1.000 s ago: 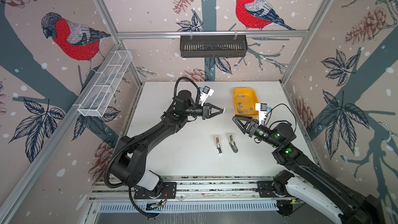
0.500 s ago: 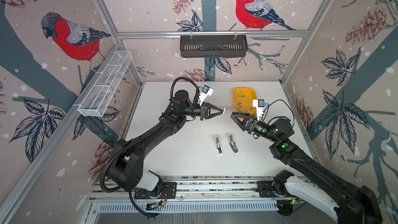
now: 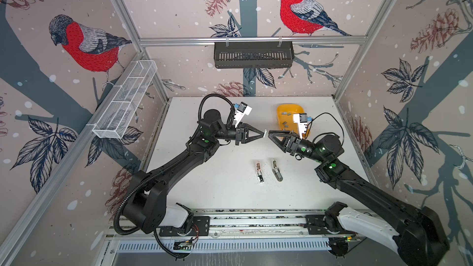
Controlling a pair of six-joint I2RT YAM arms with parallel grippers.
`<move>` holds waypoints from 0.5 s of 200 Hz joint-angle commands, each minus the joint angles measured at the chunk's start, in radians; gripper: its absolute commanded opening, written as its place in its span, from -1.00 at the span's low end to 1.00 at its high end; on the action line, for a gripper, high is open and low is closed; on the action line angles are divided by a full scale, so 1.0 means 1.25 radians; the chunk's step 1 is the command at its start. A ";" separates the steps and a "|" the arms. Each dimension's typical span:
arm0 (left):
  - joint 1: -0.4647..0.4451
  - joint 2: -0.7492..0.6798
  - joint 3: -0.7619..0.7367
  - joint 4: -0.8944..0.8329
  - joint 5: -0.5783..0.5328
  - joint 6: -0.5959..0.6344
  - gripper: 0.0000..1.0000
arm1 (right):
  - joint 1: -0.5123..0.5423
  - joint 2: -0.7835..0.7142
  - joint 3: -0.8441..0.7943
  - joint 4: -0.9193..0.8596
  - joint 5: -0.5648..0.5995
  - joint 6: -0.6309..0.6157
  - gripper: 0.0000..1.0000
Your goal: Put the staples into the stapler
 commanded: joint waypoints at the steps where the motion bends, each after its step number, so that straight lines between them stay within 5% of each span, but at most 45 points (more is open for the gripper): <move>1: 0.002 0.001 0.003 0.062 0.019 -0.032 -1.00 | 0.006 0.004 0.011 0.041 -0.009 -0.003 0.18; 100: 0.003 0.016 0.001 0.094 0.023 -0.085 -1.00 | 0.015 0.033 0.028 0.067 -0.004 0.000 0.03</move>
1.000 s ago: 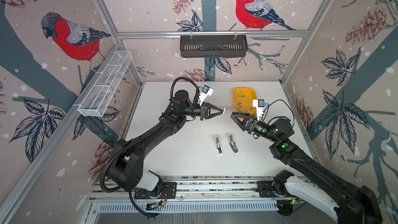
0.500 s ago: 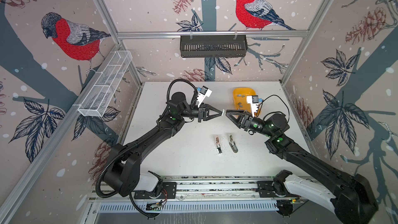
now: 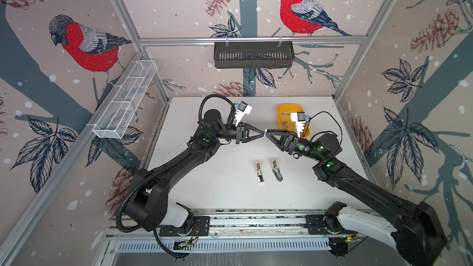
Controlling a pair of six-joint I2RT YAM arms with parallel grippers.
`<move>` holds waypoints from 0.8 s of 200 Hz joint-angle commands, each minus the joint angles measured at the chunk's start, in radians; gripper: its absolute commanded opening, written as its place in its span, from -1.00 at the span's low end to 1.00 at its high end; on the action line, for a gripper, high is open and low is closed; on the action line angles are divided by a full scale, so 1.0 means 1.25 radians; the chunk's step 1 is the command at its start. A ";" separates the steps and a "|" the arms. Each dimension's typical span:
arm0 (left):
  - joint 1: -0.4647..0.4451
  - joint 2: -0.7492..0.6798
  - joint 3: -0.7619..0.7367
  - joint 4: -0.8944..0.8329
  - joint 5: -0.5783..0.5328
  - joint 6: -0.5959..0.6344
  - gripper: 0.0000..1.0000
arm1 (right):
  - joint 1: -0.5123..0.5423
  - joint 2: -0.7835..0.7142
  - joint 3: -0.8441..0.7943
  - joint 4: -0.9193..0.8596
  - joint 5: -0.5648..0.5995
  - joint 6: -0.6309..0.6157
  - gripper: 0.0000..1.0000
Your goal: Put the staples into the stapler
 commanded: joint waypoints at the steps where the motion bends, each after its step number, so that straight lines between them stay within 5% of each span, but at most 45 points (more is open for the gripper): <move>1: 0.002 0.000 0.001 0.057 0.021 -0.018 -1.00 | 0.000 0.002 0.010 0.037 -0.004 0.000 0.03; 160: 0.001 -0.001 -0.002 0.085 0.023 -0.048 -1.00 | 0.003 0.046 0.040 0.063 -0.008 0.012 -0.34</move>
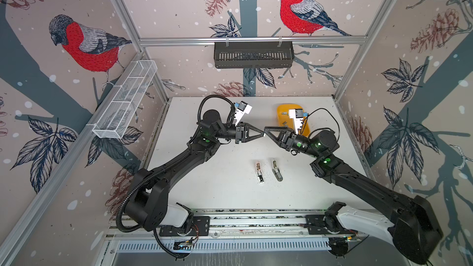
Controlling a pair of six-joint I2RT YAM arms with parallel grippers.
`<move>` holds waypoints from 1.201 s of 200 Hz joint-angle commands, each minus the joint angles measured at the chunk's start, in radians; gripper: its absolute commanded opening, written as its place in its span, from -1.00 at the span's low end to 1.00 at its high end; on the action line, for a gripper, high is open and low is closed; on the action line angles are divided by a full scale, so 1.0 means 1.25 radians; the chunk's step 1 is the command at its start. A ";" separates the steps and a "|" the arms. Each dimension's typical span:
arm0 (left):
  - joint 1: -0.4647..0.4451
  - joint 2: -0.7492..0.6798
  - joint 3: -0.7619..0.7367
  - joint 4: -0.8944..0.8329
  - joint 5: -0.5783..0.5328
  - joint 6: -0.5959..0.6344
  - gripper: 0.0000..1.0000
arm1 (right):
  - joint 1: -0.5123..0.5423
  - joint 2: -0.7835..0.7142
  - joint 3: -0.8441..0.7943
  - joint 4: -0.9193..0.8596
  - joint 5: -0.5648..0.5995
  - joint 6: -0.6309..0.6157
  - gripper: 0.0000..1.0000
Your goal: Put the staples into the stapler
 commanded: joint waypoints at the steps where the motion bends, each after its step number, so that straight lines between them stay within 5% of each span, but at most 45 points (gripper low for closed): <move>1: 0.001 -0.001 -0.001 0.048 0.018 -0.011 -1.00 | 0.002 0.000 0.007 0.038 -0.008 0.009 -0.34; 192: 0.001 -0.005 0.003 0.036 0.015 -0.007 -1.00 | 0.003 0.012 0.007 0.043 -0.005 0.017 -0.61; 240: 0.003 -0.012 0.011 -0.012 0.008 0.030 -0.61 | 0.001 -0.002 0.003 0.026 0.000 0.010 -0.63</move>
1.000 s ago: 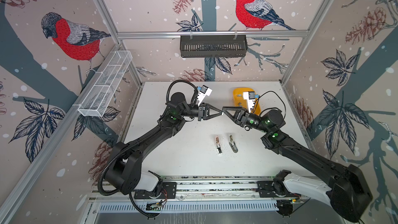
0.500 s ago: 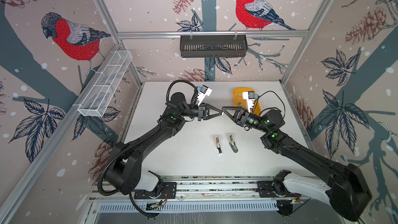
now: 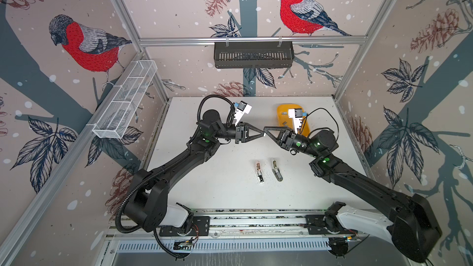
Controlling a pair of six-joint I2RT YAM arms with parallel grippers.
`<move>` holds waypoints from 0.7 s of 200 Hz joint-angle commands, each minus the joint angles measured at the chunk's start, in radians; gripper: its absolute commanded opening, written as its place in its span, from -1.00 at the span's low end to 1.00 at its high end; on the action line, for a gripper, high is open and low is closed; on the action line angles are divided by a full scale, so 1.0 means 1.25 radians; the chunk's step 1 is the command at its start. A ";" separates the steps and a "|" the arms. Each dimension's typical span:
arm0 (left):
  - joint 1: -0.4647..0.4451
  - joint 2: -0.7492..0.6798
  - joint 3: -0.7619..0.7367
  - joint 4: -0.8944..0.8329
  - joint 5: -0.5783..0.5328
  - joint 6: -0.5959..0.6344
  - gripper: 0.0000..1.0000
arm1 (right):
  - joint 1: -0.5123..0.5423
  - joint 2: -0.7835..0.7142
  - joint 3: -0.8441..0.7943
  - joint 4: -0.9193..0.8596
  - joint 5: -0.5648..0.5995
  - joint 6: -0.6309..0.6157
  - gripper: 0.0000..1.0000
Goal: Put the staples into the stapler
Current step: 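Separate both grippers and lower them toward the pink and beige staplers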
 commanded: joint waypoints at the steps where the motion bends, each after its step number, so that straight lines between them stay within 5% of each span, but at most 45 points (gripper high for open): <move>1: 0.003 -0.004 0.009 -0.003 0.007 0.026 -0.60 | 0.000 -0.011 0.002 0.014 -0.001 -0.005 -0.63; 47: 0.045 -0.023 0.049 -0.188 -0.010 0.181 -0.02 | -0.007 -0.074 -0.023 -0.067 0.038 -0.049 -0.62; 86: 0.057 -0.078 0.069 -0.354 -0.065 0.368 0.93 | 0.006 -0.180 -0.021 -0.292 0.126 -0.163 -0.59; 119: 0.045 -0.142 0.084 -0.627 -0.089 0.632 0.95 | 0.056 -0.248 -0.030 -0.443 0.241 -0.232 -0.55; 140: 0.030 -0.203 0.052 -0.749 -0.126 0.716 0.95 | 0.126 -0.269 -0.042 -0.500 0.337 -0.257 -0.54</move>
